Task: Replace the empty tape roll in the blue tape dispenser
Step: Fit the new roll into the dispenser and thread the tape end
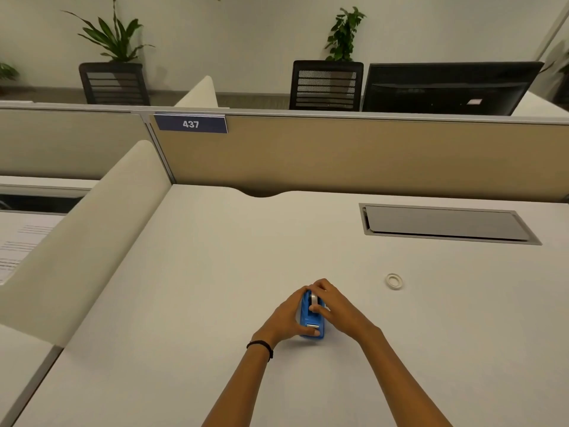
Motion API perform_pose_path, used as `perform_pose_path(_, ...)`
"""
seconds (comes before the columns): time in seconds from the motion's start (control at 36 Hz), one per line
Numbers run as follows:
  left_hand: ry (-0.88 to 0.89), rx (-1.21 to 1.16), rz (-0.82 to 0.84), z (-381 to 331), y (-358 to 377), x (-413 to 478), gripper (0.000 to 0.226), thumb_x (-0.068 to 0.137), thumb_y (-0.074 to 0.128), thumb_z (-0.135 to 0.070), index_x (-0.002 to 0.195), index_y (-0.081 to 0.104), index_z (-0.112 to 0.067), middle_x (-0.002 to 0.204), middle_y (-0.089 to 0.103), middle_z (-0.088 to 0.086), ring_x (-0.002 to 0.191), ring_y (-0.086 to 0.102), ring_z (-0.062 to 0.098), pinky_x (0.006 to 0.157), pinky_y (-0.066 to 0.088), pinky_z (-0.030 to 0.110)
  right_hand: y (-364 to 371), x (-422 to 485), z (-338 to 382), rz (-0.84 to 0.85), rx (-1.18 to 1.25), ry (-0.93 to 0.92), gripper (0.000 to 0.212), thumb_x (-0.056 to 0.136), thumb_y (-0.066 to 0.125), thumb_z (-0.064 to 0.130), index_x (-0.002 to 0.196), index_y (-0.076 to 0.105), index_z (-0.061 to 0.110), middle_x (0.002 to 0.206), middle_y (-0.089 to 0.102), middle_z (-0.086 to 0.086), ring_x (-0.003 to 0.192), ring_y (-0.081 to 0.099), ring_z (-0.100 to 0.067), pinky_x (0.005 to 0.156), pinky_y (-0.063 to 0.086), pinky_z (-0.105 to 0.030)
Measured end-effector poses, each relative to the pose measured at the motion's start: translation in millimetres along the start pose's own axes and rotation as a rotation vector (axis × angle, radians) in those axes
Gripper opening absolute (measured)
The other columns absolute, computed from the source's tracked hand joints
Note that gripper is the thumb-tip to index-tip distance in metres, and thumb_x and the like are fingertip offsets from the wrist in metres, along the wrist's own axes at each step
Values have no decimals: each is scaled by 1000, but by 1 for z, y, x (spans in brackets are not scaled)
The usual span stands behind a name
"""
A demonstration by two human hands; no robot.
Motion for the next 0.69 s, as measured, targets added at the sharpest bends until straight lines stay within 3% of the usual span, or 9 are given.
perform_pose_path(0.25,-4,5,-3,3,1,1,97,67,79,-32,141,17,-28,145,35,-4,128,37,15,99,32,21,0,-1,2,23,-89,10,39,90,51,28,128,40,26,124,46,0,109,37,-8,92,35,-20)
perform_pose_path(0.42,-5,1,2,2,1,1,96,67,79,-33,140,17,-30,143,35,-7,120,35,4,96,30,17,-2,2,6,19,-182,25,37,91,50,23,126,42,17,125,47,-5,118,37,-18,97,38,-27)
perform_pose_path(0.53,-11,0,6,4,2,1,95,66,79,-35,138,18,-34,137,36,-14,120,36,4,95,30,16,-1,0,9,26,-210,33,36,91,50,19,125,42,13,126,46,-8,120,36,-20,100,39,-29)
perform_pose_path(0.69,-3,14,-5,6,1,3,95,66,79,-35,138,18,-35,142,36,-9,113,33,-2,92,29,14,-3,0,15,8,-247,39,39,89,53,20,126,42,12,126,47,-8,120,37,-20,100,39,-28)
Point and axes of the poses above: each hand's wrist, its own x-axis towards the middle knuckle, its own y-axis out of the palm, z = x × y, the point moved 7 cm from there along x, towards the middle knuckle
